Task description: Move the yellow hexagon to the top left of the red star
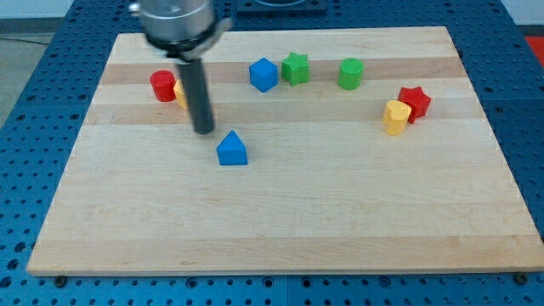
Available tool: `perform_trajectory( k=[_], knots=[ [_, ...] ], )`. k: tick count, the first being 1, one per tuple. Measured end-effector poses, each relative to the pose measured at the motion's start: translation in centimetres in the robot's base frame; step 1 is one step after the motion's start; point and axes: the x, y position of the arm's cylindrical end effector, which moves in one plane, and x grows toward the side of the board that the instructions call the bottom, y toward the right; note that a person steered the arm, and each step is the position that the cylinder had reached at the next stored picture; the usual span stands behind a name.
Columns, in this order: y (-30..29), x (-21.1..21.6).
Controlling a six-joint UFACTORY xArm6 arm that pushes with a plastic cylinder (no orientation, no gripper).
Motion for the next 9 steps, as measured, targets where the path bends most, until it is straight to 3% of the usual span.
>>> perform_trajectory(
  k=[1,3,4,5,6,8,9],
  knots=[
    [-6.0,-0.6],
    [-12.9,-8.2],
    [-11.3,-12.4],
    [-5.9,-13.7],
    [-2.3,-13.5],
    [-5.5,-8.9],
    [-3.6,-7.0]
  ],
)
